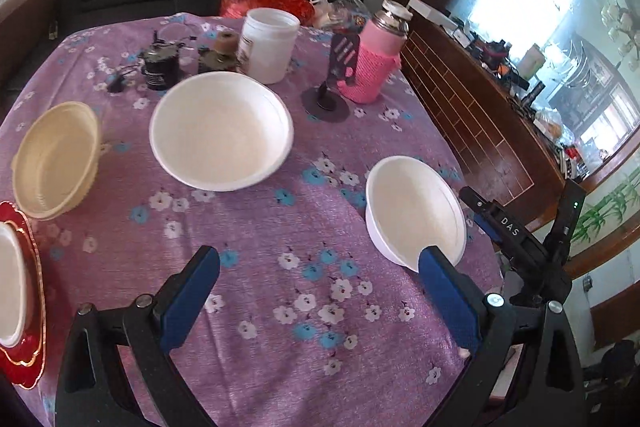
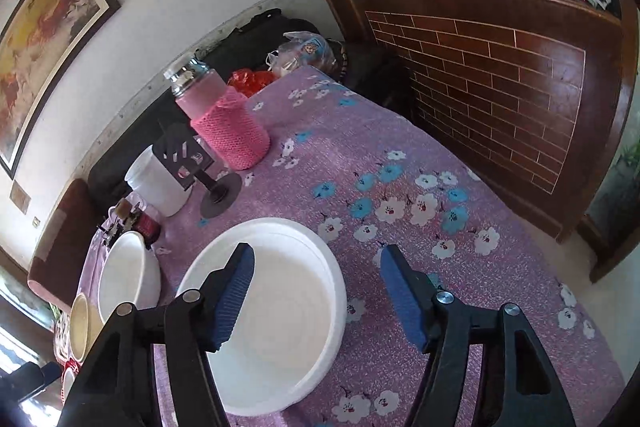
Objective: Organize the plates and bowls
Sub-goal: 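Grasp the rim of the large white bowl with the right gripper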
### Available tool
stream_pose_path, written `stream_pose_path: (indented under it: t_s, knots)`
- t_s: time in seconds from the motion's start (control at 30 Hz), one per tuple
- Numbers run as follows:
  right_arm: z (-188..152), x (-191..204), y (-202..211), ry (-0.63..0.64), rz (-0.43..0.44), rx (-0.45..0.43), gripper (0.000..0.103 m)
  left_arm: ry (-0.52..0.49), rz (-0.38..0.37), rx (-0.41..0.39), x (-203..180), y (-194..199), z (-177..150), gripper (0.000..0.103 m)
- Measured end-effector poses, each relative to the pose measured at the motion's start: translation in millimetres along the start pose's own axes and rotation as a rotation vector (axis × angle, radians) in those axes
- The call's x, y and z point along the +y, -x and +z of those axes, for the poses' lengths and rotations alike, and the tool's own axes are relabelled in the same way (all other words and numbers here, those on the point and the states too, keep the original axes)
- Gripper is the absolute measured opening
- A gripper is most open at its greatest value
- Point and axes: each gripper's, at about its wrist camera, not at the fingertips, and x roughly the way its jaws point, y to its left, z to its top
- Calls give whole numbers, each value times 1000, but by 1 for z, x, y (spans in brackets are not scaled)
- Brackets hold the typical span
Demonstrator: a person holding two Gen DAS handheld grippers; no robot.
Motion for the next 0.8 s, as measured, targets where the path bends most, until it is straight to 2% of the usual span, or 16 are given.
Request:
stream_pose_path:
  t_s: [0.1,0.27,0.3,0.33,0.37,0.43,0.53,0.57,0.63,0.67,0.73,0.8]
  knots:
    - [-6,-11,-19,-31,24,50,59,-25,24,26,-17,-28,5,99]
    - [-9,-20,-28,-34,57,97,53,-19,40,61,-32,-80,15,99]
    - [-10,-20,-30,-35,63,107,51,-12,40,76,-34,-92,16,94]
    - [-11,-19,-31,-33,68,116,49,-5,40,90,-34,-101,18,82]
    - [-13,-18,-33,-27,70,125,48,2,36,107,-35,-110,20,76]
    - [-16,-14,-36,-12,72,142,45,13,7,143,-37,-127,22,53]
    - [-19,-13,-41,-7,64,159,38,10,4,163,-40,-141,24,42]
    - [-20,-13,-43,-11,66,168,33,1,5,164,-42,-143,24,41]
    - [-21,-13,-46,-16,76,185,19,-20,-4,169,-46,-147,23,27]
    - [-22,-12,-48,-18,86,192,12,-29,-9,175,-48,-148,22,24]
    - [-24,-7,-48,-3,87,190,9,-42,-17,177,-51,-146,19,19]
    - [-27,0,-46,33,88,175,9,-52,-2,156,-51,-139,17,19]
